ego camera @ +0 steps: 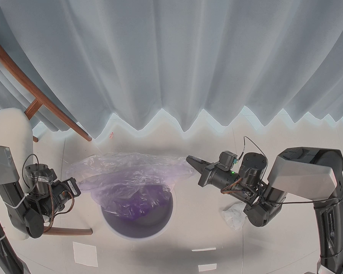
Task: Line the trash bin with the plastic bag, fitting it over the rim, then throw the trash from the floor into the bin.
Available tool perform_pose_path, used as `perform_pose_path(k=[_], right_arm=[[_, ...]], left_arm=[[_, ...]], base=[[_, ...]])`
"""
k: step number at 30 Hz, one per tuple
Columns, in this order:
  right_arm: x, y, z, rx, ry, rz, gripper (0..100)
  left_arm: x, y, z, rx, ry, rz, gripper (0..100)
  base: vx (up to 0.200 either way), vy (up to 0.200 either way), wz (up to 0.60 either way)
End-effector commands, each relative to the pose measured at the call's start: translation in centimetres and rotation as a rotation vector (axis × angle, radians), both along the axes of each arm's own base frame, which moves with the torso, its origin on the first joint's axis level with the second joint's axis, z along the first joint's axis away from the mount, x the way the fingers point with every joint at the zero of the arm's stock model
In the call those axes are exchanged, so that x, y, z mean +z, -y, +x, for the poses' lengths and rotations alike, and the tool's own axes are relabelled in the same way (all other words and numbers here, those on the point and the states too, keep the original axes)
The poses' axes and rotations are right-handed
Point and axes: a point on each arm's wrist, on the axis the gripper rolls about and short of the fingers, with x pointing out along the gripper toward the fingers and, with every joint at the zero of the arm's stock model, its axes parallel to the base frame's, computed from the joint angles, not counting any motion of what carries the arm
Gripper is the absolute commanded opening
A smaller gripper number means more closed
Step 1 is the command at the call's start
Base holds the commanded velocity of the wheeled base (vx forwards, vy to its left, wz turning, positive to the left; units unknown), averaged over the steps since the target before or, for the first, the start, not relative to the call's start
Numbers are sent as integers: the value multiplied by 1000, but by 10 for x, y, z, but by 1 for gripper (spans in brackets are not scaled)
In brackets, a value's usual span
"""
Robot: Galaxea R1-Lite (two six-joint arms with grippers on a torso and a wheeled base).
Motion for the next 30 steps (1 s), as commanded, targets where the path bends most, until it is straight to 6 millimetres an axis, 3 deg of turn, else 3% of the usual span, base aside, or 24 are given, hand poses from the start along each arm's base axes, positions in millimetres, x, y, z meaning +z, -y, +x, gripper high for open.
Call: perform_pose_path(k=[1, 6, 9, 11, 19, 23, 30], right_arm=[[-21, 2, -3, 0, -45, -27, 0], [-36, 13, -21, 1, -130, -80, 0], [-41, 16, -27, 6, -146, -112, 0], [-41, 16, -27, 6, -140, -116, 0], [-14, 14, -24, 7, -70, -73, 0], [12, 12, -20, 4, -3, -29, 0], [52, 10, -15, 5, 77, 68, 0]], left_arm=[[-28, 0, 4, 0, -65, 11, 0], [-40, 2, -17, -45, -100, 85, 0], [-39, 4, -17, -64, -97, 102, 0], [-35, 6, -6, -59, -47, 102, 0], [-28, 6, 3, -48, 4, 106, 0], [-8, 8, 15, -44, 109, 100, 0], [38, 11, 9, -59, 285, 77, 0]], base=[[0, 0, 0], [0, 0, 0], [0, 0, 0], [0, 0, 0], [0, 0, 0], [0, 0, 0], [0, 0, 0]])
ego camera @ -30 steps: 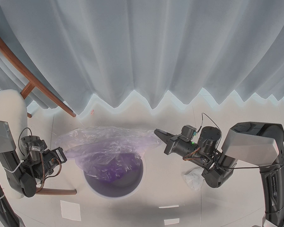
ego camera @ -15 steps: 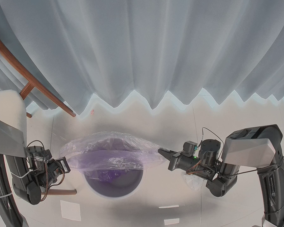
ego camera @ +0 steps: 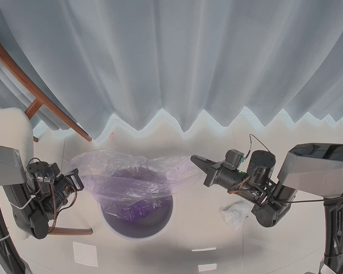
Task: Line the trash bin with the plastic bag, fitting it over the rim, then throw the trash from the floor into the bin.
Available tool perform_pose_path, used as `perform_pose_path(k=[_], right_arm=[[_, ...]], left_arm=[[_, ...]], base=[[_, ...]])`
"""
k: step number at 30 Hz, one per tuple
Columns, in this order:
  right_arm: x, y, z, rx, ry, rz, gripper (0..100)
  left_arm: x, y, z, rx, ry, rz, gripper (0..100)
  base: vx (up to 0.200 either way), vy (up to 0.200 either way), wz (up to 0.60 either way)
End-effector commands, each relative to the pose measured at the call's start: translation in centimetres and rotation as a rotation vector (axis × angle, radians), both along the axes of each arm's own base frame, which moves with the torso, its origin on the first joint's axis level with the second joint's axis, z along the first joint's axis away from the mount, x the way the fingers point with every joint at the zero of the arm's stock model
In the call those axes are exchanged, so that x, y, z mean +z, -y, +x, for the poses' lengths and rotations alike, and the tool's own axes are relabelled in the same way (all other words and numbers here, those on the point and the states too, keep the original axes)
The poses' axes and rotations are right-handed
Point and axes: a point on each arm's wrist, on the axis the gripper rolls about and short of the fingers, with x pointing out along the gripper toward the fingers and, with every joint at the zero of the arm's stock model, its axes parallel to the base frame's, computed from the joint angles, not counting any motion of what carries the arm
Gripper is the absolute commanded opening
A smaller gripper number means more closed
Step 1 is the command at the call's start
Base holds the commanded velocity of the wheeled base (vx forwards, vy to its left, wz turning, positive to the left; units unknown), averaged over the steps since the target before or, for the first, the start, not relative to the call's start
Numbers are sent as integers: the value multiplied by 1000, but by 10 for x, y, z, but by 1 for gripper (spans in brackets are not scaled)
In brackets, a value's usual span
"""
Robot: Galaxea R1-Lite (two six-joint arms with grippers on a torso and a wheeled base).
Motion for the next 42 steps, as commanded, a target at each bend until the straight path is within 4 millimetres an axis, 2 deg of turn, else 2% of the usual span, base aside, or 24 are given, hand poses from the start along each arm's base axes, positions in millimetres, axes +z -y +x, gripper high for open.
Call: perform_pose_path(k=[1, 4, 8, 14, 19, 20, 21, 24, 25, 26, 32, 34, 38, 42], right_arm=[[38, -2, 3, 1, 100, 83, 0], [46, -5, 9, -1, 133, 105, 0], [57, -9, 17, -5, 174, 142, 0], [57, -9, 18, -8, 173, 145, 0], [34, -3, 27, -33, 132, 111, 0], [33, -3, 27, -33, 130, 111, 0], [23, -1, 30, -41, 111, 98, 0], [9, 2, 35, -52, 88, 78, 0], [9, 2, 35, -52, 88, 78, 0], [-1, 7, 40, -68, 79, 63, 0], [-27, 15, 51, -96, 64, 17, 0], [-30, 16, 53, -103, 66, 9, 0], [-33, 17, 50, -101, 52, 0, 0], [-33, 16, 37, -85, 20, -19, 0]], left_arm=[[42, 5, -1, -21, 172, -18, 0], [53, 5, 8, -11, 230, -21, 0], [57, 3, 15, 1, 257, -22, 0], [56, 2, 14, 7, 251, -22, 0], [22, -2, 14, 47, 115, 7, 0], [21, -2, 14, 49, 112, 7, 0], [13, -2, 16, 56, 86, 12, 0], [4, -3, 18, 58, 54, 15, 0], [4, -3, 18, 58, 54, 15, 0], [-2, -5, 18, 65, 36, 20, 0], [-13, -8, 17, 70, -10, 45, 0], [-15, -9, 16, 72, -20, 47, 0], [-15, -9, 12, 69, -32, 47, 0], [-16, -7, 3, 55, -57, 62, 0]], base=[[0, 0, 0], [0, 0, 0], [0, 0, 0], [0, 0, 0], [0, 0, 0], [0, 0, 0], [0, 0, 0], [0, 0, 0], [0, 0, 0], [0, 0, 0], [0, 0, 0], [0, 0, 0], [0, 0, 0], [0, 0, 0]])
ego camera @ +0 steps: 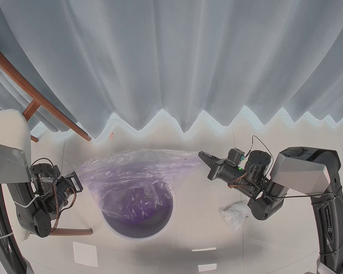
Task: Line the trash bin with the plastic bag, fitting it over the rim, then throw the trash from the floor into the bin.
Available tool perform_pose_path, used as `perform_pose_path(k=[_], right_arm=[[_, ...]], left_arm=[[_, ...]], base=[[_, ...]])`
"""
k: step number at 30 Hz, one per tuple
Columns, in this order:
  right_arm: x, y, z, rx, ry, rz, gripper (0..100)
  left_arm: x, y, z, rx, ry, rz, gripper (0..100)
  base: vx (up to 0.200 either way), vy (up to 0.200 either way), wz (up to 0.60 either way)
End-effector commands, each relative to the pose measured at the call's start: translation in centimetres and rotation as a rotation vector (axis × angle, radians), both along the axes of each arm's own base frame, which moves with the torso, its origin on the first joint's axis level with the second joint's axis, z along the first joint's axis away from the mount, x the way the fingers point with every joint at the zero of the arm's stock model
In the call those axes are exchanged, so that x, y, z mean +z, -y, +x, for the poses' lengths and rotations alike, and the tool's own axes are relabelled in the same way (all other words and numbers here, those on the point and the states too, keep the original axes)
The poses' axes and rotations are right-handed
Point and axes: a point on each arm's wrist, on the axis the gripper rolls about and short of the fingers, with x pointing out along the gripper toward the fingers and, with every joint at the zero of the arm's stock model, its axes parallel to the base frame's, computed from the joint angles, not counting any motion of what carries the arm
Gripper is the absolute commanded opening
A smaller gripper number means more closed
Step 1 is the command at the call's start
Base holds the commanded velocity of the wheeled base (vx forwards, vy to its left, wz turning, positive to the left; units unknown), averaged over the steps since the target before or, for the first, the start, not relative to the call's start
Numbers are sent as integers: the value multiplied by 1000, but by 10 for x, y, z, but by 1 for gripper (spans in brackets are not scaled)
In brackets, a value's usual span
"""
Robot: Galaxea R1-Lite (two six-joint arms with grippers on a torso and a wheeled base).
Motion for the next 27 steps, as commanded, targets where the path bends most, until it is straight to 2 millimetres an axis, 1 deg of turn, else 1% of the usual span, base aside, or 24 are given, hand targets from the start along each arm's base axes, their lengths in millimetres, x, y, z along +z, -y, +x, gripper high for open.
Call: perform_pose_path(k=[1, 4, 5, 6, 9, 14, 15, 16, 18, 27], right_arm=[[0, -2, -19, 25, -33, -17, 0], [5, -1, -39, 45, -70, -38, 0], [5, -1, -42, 48, -79, -41, 0], [7, 0, -54, 62, -104, -54, 0], [10, 1, -67, 77, -125, -66, 0], [8, 2, -80, 85, -155, -87, 0], [8, 2, -80, 83, -157, -86, 0], [8, 2, -85, 75, -169, -94, 0], [7, 2, -89, 71, -178, -100, 0], [12, -1, -98, 89, -177, -102, 0]], left_arm=[[1, 3, -10, -16, -23, 12, 0], [8, 10, -20, -46, -20, 15, 0], [8, 11, -22, -51, -20, 16, 0], [12, 15, -29, -68, -21, 19, 0], [18, 19, -40, -93, -15, 19, 0], [16, 21, -50, -114, -47, 45, 0], [16, 21, -50, -114, -47, 47, 0], [14, 21, -51, -116, -58, 54, 0], [15, 21, -51, -115, -58, 54, 0], [14, 23, -57, -126, -72, 60, 0]], base=[[0, 0, 0], [0, 0, 0], [0, 0, 0], [0, 0, 0], [0, 0, 0], [0, 0, 0], [0, 0, 0], [0, 0, 0], [0, 0, 0], [0, 0, 0]])
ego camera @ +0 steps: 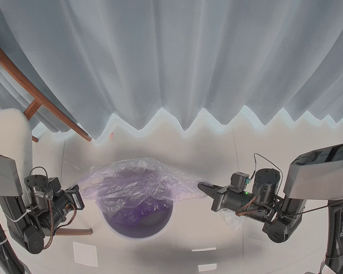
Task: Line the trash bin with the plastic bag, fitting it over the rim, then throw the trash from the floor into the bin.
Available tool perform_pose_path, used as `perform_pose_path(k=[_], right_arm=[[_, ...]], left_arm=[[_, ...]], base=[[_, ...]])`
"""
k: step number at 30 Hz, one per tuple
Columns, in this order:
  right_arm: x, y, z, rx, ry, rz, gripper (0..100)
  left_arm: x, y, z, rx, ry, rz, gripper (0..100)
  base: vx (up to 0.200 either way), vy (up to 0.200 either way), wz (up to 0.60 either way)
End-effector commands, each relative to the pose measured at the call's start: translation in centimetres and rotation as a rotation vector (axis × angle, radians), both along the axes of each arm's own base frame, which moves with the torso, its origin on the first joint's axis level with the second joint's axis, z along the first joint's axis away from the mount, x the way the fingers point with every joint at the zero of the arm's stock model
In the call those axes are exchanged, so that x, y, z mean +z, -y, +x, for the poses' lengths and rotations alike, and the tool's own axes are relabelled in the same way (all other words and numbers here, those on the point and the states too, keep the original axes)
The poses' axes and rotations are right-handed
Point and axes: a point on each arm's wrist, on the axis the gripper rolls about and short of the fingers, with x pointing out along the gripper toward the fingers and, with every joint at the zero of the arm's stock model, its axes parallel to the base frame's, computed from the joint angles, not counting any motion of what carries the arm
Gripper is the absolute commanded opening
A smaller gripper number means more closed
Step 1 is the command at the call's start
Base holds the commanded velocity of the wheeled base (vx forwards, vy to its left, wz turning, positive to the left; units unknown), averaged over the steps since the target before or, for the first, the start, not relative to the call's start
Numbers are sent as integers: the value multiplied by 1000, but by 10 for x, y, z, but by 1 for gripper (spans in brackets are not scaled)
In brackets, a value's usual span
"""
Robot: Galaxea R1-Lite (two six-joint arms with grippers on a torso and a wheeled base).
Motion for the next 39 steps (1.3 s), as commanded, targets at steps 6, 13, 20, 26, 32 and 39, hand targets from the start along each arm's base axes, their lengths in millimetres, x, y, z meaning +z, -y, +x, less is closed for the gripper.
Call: perform_pose_path(k=[6, 13, 20, 26, 32, 39], right_arm=[[8, -4, -6, -3, 27, 12, 0], [10, -5, -7, -6, 29, 12, 0], [9, -6, -10, -5, 25, 8, 100], [21, -2, -16, -12, 15, 41, 100], [43, 8, -43, -1, -23, 90, 100], [52, 16, -65, 2, -72, 112, 100]], left_arm=[[0, 0, -5, -4, -10, 1, 0], [5, 5, -10, -26, 5, 1, 100], [7, 4, -17, -6, 1, 23, 100], [16, 5, -27, -20, 33, 40, 100], [39, 14, -37, -66, 141, 23, 100], [54, 24, -47, -60, 221, 41, 100]], base=[[0, 0, 0], [0, 0, 0], [0, 0, 0], [0, 0, 0], [0, 0, 0], [0, 0, 0]])
